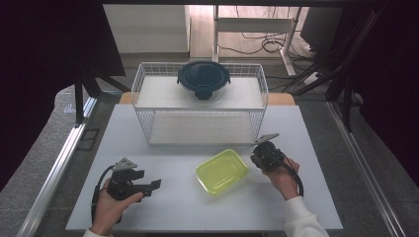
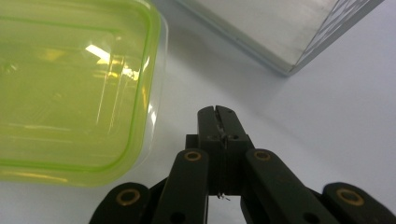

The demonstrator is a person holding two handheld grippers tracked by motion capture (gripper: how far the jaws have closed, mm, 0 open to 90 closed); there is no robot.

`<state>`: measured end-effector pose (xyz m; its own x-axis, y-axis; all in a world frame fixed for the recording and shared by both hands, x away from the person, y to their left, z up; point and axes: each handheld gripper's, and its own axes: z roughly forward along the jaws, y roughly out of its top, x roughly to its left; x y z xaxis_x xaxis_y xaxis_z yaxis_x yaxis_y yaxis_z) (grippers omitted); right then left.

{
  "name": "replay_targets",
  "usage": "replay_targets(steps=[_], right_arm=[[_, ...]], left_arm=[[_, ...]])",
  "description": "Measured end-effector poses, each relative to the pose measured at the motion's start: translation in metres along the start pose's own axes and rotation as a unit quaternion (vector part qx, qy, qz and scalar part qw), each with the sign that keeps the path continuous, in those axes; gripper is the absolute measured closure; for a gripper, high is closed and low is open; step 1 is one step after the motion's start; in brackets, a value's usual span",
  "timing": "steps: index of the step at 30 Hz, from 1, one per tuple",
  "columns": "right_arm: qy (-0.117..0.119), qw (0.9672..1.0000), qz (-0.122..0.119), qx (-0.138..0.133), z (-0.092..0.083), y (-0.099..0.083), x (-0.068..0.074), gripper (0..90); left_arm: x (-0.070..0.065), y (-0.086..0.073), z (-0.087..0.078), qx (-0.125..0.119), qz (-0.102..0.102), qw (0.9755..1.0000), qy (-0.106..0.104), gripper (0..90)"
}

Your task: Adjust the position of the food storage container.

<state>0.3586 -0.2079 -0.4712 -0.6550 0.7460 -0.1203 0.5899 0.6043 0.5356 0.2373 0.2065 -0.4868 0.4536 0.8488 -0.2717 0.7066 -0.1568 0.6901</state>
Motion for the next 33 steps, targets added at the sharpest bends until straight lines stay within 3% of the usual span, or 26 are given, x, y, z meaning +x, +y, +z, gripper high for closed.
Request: replay_targets(steps=[9, 19, 33], right_arm=[[0.024, 0.9996, -0.010, 0.005, -0.002, -0.007, 0.007, 89.0], [0.023, 0.9994, -0.024, 0.010, -0.004, -0.008, 0.020, 89.0], [0.049, 0.9977, -0.045, 0.010, -0.008, -0.008, 0.038, 89.0]], left_arm=[[0.002, 0.000, 0.003, 0.003, 0.002, 1.0000, -0.001, 23.2], [0.002, 0.001, 0.001, 0.001, 0.003, 1.0000, -0.002, 23.2], [0.002, 0.001, 0.001, 0.001, 0.003, 1.0000, 0.000, 23.4]])
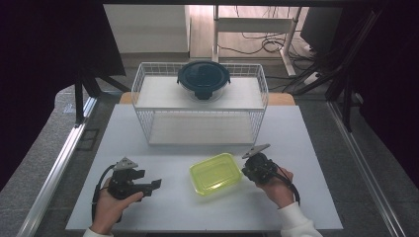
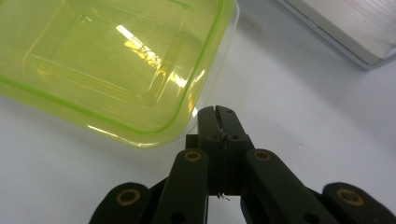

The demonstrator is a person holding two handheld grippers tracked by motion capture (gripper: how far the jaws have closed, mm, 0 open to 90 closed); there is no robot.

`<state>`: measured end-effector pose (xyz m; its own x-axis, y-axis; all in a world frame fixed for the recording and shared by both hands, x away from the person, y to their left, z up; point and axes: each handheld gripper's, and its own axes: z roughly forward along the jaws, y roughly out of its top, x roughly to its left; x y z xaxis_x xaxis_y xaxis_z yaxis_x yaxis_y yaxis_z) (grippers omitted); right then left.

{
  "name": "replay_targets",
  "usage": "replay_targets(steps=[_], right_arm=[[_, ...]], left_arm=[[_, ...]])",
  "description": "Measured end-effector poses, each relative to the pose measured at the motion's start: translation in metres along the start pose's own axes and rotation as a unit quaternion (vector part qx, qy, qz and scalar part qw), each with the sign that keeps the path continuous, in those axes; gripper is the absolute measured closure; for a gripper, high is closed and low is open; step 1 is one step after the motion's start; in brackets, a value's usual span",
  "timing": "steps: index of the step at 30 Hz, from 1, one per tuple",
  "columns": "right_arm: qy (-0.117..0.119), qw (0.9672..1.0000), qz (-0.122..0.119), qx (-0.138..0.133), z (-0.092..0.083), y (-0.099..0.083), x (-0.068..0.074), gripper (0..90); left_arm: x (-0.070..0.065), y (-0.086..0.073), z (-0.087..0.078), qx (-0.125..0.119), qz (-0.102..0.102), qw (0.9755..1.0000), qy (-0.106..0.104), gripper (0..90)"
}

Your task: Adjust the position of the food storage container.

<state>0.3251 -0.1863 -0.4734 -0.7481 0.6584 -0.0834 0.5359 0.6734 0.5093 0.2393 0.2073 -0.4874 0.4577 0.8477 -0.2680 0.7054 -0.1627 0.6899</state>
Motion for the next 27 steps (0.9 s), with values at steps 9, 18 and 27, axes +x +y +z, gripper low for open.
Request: replay_targets(steps=[9, 18, 27], right_arm=[[0.028, 0.9996, -0.009, -0.001, 0.000, 0.002, 0.013, 89.0], [0.045, 0.9987, -0.025, 0.002, -0.001, 0.003, 0.036, 89.0], [0.054, 0.9976, -0.041, 0.010, 0.005, 0.006, 0.051, 88.9]], left_arm=[[0.000, 0.000, -0.001, -0.002, 0.001, 1.0000, 0.001, 23.2], [-0.001, 0.001, -0.003, -0.004, 0.000, 1.0000, 0.000, 23.2], [0.002, 0.000, -0.003, -0.004, -0.003, 1.0000, 0.001, 23.2]])
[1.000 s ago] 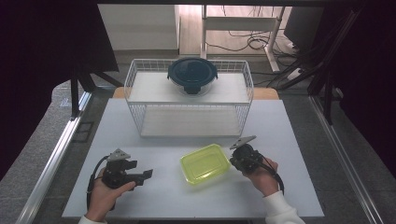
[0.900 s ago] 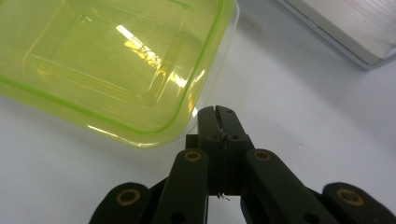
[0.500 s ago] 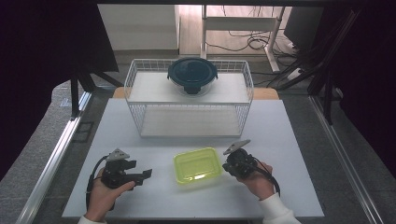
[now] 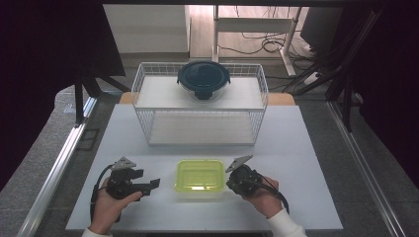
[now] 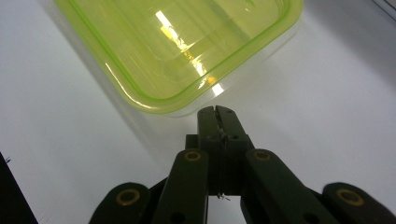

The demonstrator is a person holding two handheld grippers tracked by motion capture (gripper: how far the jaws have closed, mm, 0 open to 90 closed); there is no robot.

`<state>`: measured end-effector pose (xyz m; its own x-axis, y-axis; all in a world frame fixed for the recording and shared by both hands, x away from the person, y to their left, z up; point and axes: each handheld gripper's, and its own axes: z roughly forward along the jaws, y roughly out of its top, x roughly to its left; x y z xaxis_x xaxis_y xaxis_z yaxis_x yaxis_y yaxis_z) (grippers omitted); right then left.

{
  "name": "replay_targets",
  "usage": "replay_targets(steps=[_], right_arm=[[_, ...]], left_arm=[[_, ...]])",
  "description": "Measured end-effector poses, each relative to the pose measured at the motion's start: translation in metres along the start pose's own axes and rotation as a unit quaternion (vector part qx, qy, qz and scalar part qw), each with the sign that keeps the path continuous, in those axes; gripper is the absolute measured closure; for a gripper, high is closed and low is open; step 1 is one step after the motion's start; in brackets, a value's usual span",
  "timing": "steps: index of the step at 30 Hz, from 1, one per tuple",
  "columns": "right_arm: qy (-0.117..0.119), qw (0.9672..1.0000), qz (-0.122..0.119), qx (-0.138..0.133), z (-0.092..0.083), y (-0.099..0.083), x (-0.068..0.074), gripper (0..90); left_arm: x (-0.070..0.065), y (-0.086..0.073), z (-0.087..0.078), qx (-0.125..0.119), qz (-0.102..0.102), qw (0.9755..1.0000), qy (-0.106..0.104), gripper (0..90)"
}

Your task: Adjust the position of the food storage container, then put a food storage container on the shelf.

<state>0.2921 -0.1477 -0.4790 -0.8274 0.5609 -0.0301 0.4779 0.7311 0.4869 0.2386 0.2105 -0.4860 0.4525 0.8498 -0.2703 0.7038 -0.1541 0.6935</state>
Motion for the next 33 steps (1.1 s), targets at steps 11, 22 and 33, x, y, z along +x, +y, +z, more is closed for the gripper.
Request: replay_targets(steps=[11, 22, 33], right_arm=[[-0.048, 0.9956, 0.031, -0.075, -0.035, -0.015, -0.009, 88.9], [0.005, 0.9861, 0.096, -0.135, -0.042, -0.032, -0.025, 81.3], [0.004, 0.9660, 0.184, -0.182, -0.043, -0.036, -0.033, 30.3]], left_arm=[[0.001, 0.001, 0.003, 0.002, 0.001, 1.0000, -0.001, 23.2], [0.005, -0.004, -0.003, -0.009, -0.014, 0.9998, -0.015, 23.3], [0.006, -0.002, -0.004, -0.020, -0.039, 0.9990, 0.004, 19.0]])
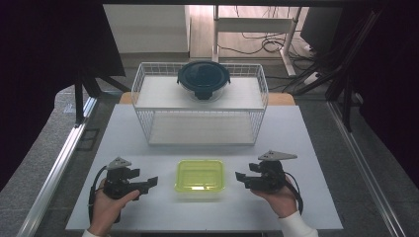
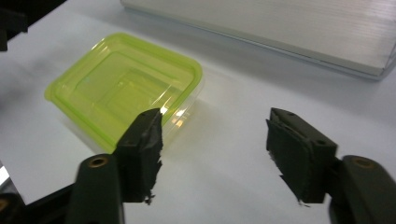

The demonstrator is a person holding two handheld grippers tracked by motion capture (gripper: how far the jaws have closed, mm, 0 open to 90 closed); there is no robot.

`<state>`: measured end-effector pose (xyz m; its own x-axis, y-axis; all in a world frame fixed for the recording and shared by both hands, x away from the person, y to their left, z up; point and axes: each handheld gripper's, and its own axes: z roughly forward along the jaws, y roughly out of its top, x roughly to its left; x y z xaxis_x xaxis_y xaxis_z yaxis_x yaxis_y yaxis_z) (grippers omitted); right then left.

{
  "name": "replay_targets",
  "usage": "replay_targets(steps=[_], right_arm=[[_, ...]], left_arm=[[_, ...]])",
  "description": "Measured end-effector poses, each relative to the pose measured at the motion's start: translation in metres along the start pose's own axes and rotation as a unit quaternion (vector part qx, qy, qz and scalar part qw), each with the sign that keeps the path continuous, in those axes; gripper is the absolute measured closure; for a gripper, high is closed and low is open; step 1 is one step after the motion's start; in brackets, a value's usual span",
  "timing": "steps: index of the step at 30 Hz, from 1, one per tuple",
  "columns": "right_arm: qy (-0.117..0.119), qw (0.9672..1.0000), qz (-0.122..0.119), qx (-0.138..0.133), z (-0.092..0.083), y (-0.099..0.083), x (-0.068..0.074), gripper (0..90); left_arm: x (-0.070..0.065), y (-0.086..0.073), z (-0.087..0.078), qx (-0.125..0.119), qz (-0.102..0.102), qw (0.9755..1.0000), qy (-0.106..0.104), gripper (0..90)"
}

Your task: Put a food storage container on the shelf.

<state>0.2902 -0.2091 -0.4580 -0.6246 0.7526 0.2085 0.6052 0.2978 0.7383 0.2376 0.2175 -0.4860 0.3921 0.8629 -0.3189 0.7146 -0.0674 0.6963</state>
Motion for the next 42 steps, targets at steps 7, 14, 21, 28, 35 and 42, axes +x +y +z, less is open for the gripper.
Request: replay_targets(steps=[7, 14, 21, 28, 35, 42], right_arm=[[0.034, 0.9985, 0.040, -0.013, -0.001, -0.003, -0.006, 28.0], [0.045, 0.9984, 0.035, -0.005, 0.008, -0.004, 0.001, 29.7], [0.064, 0.9967, 0.050, 0.004, 0.020, -0.004, 0.004, 33.7], [0.075, 0.9944, 0.072, 0.020, 0.032, -0.002, 0.006, 36.3], [0.081, 0.9923, 0.089, 0.028, 0.045, 0.000, 0.003, 37.5], [0.089, 0.9895, 0.108, 0.036, 0.054, 0.001, 0.002, 40.4]], left_arm=[[-0.002, 0.003, 0.002, 0.006, -0.015, 0.9993, -0.033, 19.5], [-0.006, 0.007, 0.011, 0.019, -0.013, 0.9978, -0.062, 22.8], [-0.007, 0.008, 0.017, 0.027, -0.022, 0.9969, -0.070, 23.0], [-0.006, 0.011, 0.027, 0.034, -0.045, 0.9950, -0.083, 23.3], [-0.009, 0.018, 0.044, 0.043, -0.057, 0.9915, -0.109, 24.6], [-0.012, 0.026, 0.069, 0.060, -0.086, 0.9849, -0.138, 27.2]])
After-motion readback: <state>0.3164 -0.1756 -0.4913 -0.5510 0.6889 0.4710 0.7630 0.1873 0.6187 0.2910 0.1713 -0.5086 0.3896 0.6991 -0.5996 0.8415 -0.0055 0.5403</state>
